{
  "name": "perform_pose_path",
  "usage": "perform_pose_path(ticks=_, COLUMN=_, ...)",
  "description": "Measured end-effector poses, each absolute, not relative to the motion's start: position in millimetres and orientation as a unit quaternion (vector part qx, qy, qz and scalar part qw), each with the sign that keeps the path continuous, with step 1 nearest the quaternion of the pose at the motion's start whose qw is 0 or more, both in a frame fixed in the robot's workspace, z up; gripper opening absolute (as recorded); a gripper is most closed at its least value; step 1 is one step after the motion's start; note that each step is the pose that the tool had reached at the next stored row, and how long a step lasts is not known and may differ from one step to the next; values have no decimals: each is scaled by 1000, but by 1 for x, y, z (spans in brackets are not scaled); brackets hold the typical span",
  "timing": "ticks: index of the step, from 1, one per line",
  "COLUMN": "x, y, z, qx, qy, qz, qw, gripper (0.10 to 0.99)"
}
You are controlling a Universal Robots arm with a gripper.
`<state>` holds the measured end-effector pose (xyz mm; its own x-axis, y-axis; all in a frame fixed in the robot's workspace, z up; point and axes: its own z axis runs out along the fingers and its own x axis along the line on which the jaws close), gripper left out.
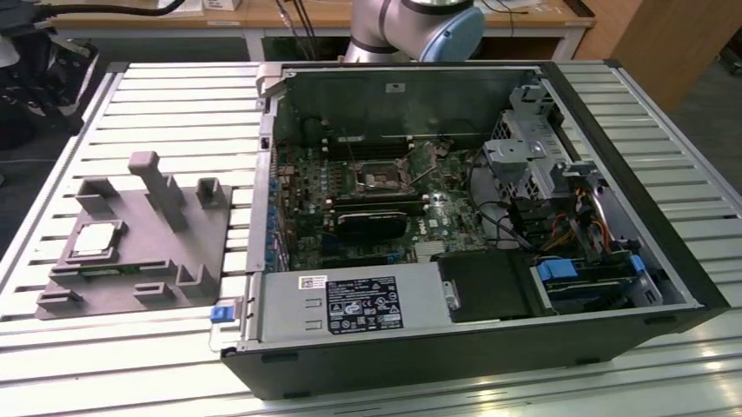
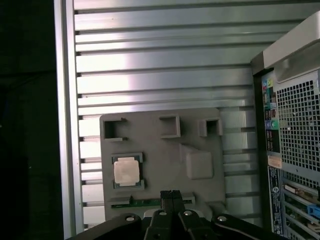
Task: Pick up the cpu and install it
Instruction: 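Reach for the cpu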
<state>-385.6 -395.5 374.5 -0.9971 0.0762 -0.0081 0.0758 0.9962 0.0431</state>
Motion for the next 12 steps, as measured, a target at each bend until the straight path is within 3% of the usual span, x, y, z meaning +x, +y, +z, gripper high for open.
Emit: perform_pose_path(ticks=12, x=-440, y=-396, z=373, qx=38, qy=999, qz=21, qw=5, gripper=106)
